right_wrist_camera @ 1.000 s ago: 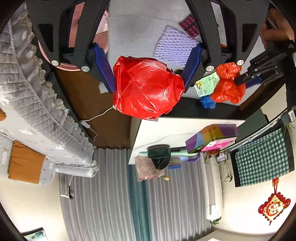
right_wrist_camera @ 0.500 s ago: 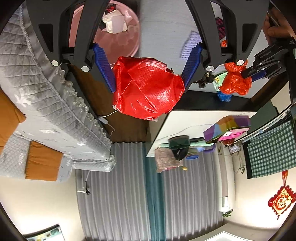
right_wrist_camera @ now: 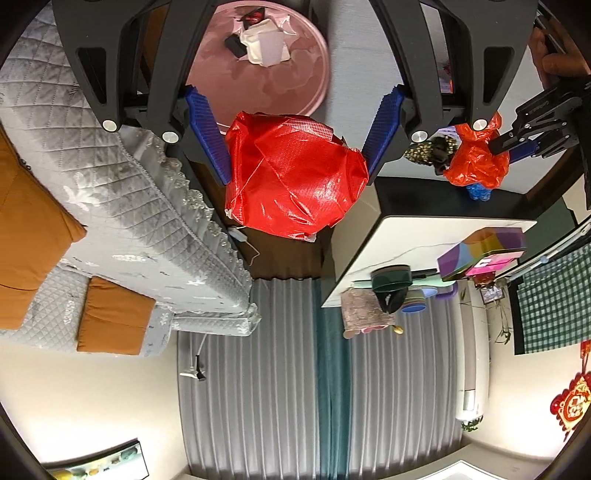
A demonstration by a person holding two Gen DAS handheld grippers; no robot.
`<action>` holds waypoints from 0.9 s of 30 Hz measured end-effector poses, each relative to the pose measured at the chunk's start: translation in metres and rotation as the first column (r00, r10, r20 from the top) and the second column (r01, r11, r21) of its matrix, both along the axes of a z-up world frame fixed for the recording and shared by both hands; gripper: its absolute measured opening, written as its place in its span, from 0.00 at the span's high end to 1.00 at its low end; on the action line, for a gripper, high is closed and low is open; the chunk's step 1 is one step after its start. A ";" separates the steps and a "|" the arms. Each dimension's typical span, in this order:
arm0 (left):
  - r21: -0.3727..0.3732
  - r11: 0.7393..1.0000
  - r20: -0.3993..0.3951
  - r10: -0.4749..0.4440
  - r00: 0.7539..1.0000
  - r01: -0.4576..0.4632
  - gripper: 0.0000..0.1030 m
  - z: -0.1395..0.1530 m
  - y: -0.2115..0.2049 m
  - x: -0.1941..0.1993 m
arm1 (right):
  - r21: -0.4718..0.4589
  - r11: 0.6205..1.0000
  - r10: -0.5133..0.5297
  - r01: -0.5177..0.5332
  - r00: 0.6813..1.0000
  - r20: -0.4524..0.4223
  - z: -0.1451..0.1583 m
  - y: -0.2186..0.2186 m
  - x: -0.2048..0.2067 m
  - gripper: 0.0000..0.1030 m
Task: Collect trash
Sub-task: 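Lift and carry both plastic bags with both grippers toward the pink bin, then open both grippers over the pink bin to drop the red and orange bags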
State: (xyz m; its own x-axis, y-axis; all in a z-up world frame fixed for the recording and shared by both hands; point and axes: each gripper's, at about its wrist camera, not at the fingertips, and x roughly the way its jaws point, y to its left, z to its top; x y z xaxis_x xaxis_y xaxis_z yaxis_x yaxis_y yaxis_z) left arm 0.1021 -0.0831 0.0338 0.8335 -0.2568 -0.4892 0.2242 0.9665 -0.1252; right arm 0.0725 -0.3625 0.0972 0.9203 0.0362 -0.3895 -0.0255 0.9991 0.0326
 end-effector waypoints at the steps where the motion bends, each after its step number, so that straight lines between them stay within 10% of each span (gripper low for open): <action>1: 0.000 1.000 0.001 -0.008 1.000 0.008 0.64 0.000 -0.004 0.001 | -0.001 1.000 -0.006 0.006 1.000 -0.001 0.000 -0.003 0.000 0.32; 27: 0.007 0.989 -0.010 -0.151 0.988 0.151 0.64 0.010 -0.098 0.030 | 0.024 0.986 -0.163 0.164 0.986 -0.039 0.000 -0.074 0.011 0.32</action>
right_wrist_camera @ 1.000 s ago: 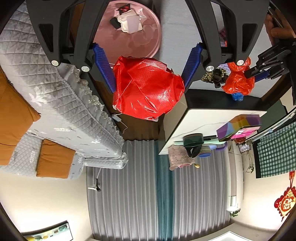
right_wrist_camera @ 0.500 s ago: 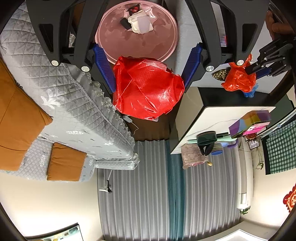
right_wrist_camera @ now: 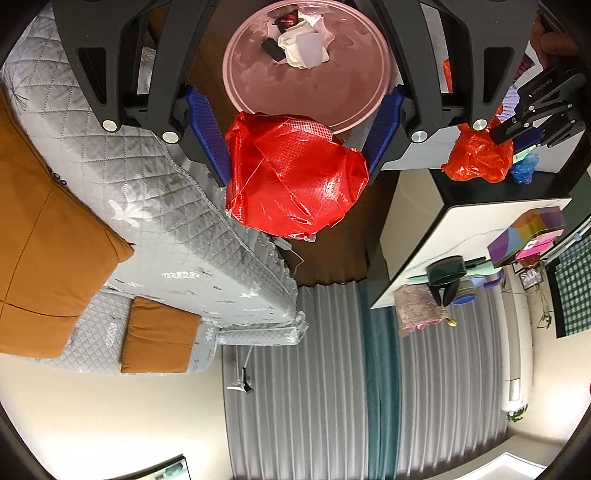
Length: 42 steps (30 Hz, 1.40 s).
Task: Collect trash
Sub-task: 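Open both grippers over the pink bin to drop the red and orange bags, then move both open grippers back to the trash on the table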
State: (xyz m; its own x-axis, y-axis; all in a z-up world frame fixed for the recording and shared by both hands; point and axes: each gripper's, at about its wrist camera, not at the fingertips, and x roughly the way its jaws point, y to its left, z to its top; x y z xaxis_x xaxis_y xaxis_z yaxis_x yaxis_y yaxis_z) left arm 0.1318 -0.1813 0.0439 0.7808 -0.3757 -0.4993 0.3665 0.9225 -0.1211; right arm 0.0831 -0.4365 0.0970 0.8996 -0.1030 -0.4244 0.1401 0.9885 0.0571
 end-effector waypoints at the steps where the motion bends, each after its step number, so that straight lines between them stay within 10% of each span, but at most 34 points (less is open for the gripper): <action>1: 0.003 1.000 0.002 -0.009 1.000 0.009 0.64 0.001 -0.006 0.002 | 0.000 1.000 -0.007 0.007 1.000 0.000 0.000 -0.002 0.000 0.32; 31: 0.050 0.991 -0.058 -0.119 0.991 0.122 0.63 -0.026 -0.082 0.041 | 0.020 0.999 -0.039 0.040 0.997 -0.072 -0.025 -0.021 0.025 0.31; 42: 0.059 0.992 -0.101 -0.104 0.989 0.110 0.48 -0.034 -0.074 0.040 | 0.047 0.997 -0.058 0.062 0.996 -0.071 -0.028 -0.026 0.027 0.15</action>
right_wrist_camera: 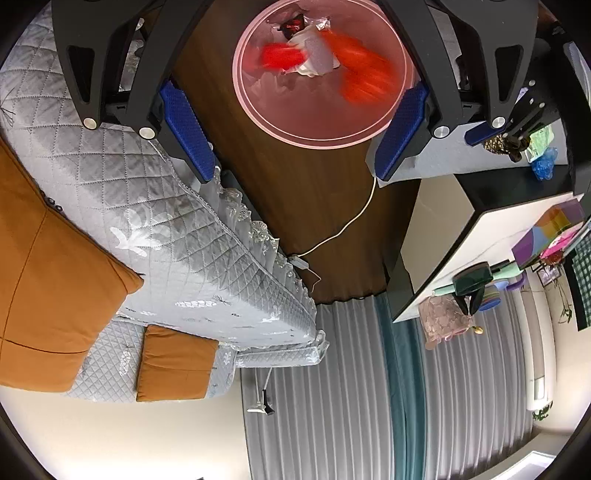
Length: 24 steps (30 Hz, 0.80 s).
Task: Collect trash
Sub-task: 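Move both open grippers back to the trash on the table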
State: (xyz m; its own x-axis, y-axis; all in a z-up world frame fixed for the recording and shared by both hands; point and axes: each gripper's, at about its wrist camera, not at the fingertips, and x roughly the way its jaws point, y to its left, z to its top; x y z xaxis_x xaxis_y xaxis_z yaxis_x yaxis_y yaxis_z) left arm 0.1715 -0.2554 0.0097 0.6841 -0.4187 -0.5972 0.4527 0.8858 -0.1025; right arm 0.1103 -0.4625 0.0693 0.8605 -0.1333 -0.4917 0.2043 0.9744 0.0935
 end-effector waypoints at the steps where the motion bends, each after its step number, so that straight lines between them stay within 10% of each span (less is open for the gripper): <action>1: 0.001 1.000 0.002 0.004 1.000 -0.004 0.48 0.001 0.003 -0.002 | 0.003 1.000 0.002 -0.002 1.000 0.004 0.001 0.001 -0.001 0.15; 15: 0.003 0.994 0.091 0.111 0.990 -0.112 0.55 0.045 0.109 -0.055 | 0.049 0.984 0.164 -0.168 0.983 0.079 0.013 0.071 -0.015 0.32; 24: 0.006 0.967 0.147 0.250 0.957 -0.253 0.57 0.065 0.207 -0.078 | 0.087 0.914 0.391 -0.396 0.918 0.066 -0.008 0.166 -0.026 0.33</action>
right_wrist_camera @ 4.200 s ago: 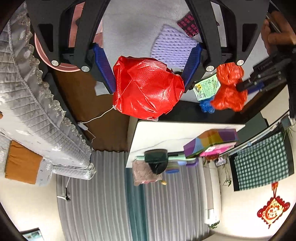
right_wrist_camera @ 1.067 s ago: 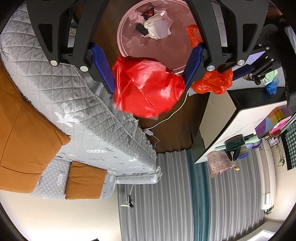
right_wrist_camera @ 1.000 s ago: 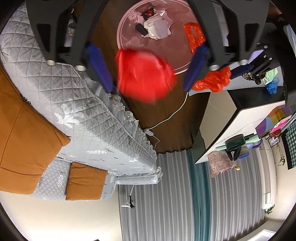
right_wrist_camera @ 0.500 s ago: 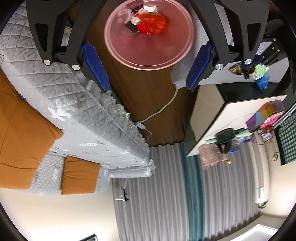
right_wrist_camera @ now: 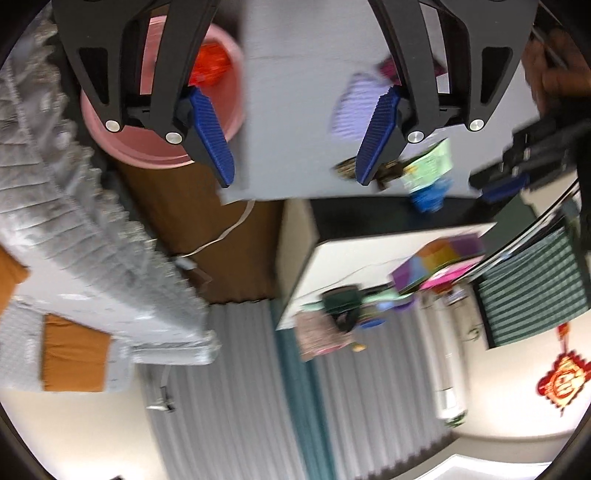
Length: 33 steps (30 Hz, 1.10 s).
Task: Collect trash
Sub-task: 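Move both open grippers back to the trash on the table, then grasp the pink-black printed wrapper with right gripper while left grasps blue plastic bag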
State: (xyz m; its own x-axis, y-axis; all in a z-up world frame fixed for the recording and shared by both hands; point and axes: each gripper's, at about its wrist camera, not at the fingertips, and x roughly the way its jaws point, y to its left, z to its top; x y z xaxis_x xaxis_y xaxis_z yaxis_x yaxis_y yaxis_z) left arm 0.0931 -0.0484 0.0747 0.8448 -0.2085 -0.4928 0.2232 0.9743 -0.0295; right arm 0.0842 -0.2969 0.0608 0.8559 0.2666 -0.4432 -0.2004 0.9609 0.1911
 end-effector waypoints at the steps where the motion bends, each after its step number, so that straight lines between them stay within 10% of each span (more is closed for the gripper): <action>1: -0.004 1.000 0.004 0.030 1.000 -0.030 0.57 0.000 0.013 -0.003 | 0.002 1.000 0.031 -0.031 0.999 -0.007 -0.005 0.013 -0.002 0.33; 13: -0.069 0.971 0.026 0.232 0.972 -0.230 0.57 0.005 0.106 -0.029 | -0.096 0.933 0.327 -0.346 0.929 -0.171 -0.075 0.136 -0.011 0.12; 20: -0.086 0.961 -0.011 0.262 0.965 -0.262 0.57 -0.010 0.127 -0.028 | -0.180 0.907 0.331 -0.381 0.909 -0.254 -0.106 0.156 0.000 0.12; 27: -0.101 0.952 -0.066 0.283 0.957 -0.289 0.57 -0.034 0.132 -0.005 | -0.175 0.900 0.346 -0.398 0.899 -0.266 -0.105 0.155 0.005 0.54; 33: -0.096 0.947 -0.106 0.297 0.949 -0.308 0.58 -0.056 0.130 0.024 | -0.138 0.917 0.336 -0.374 0.912 -0.237 -0.091 0.144 0.010 0.66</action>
State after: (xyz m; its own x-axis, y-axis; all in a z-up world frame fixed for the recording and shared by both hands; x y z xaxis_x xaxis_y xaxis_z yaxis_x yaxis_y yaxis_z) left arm 0.1172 0.0818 0.0185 0.8302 -0.0073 -0.5575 -0.0900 0.9850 -0.1469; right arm 0.0939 -0.1530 -0.0304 0.6049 0.4371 -0.6656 -0.5096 0.8548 0.0982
